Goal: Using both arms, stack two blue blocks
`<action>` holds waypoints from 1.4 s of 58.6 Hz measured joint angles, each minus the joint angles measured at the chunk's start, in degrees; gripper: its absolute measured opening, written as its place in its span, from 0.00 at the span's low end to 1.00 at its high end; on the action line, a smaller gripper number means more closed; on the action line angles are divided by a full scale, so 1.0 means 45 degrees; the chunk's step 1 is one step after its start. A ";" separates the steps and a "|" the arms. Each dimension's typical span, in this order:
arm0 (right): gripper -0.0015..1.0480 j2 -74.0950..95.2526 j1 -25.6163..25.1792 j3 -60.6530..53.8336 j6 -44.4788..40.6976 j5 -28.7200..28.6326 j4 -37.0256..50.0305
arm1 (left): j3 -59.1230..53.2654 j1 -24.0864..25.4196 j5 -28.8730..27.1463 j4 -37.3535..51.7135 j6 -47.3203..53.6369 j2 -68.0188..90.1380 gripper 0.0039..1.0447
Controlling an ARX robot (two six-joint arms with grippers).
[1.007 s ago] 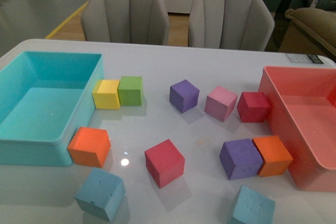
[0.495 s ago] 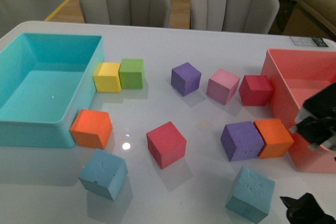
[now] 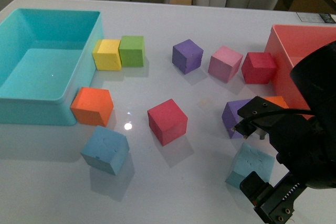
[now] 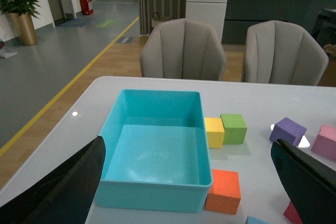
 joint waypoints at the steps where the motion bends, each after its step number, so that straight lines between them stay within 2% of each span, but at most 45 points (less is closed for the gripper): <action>1: 0.91 0.0160 0.0010 0.0107 -0.0053 0.0000 0.0000 | 0.0000 0.0000 0.0000 0.0000 0.0000 0.0000 0.92; 30: 0.91 0.3138 0.0019 0.2220 -0.0593 -0.0189 -0.0078 | 0.0000 0.0000 0.0000 0.0000 0.0000 0.0000 0.92; 47: 0.91 0.3682 0.0102 0.2487 -0.0840 -0.0398 -0.0039 | 0.0000 0.0000 0.0000 0.0000 0.0000 0.0000 0.92; 50: 0.86 0.3682 0.0117 0.2467 -0.0923 -0.0437 -0.0015 | 0.0000 0.0000 0.0000 0.0000 0.0000 0.0000 0.92; 57: 0.62 0.3653 0.0121 0.2263 -0.1355 -0.0505 0.0063 | 0.0000 0.0000 0.0000 0.0000 0.0000 0.0000 0.92; 61: 0.54 0.3541 0.0117 0.2118 -0.1613 -0.0573 0.0107 | 0.0000 0.0000 0.0000 0.0000 0.0000 0.0000 0.92; 73: 0.49 0.2701 -0.0019 0.1666 -0.2293 -0.0942 -0.0044 | 0.0000 0.0000 0.0000 0.0000 0.0000 0.0000 0.92; 82: 0.47 0.1132 -0.0257 0.2191 -0.2152 -0.1972 -0.0661 | 0.0000 0.0000 0.0000 0.0000 0.0000 0.0000 0.92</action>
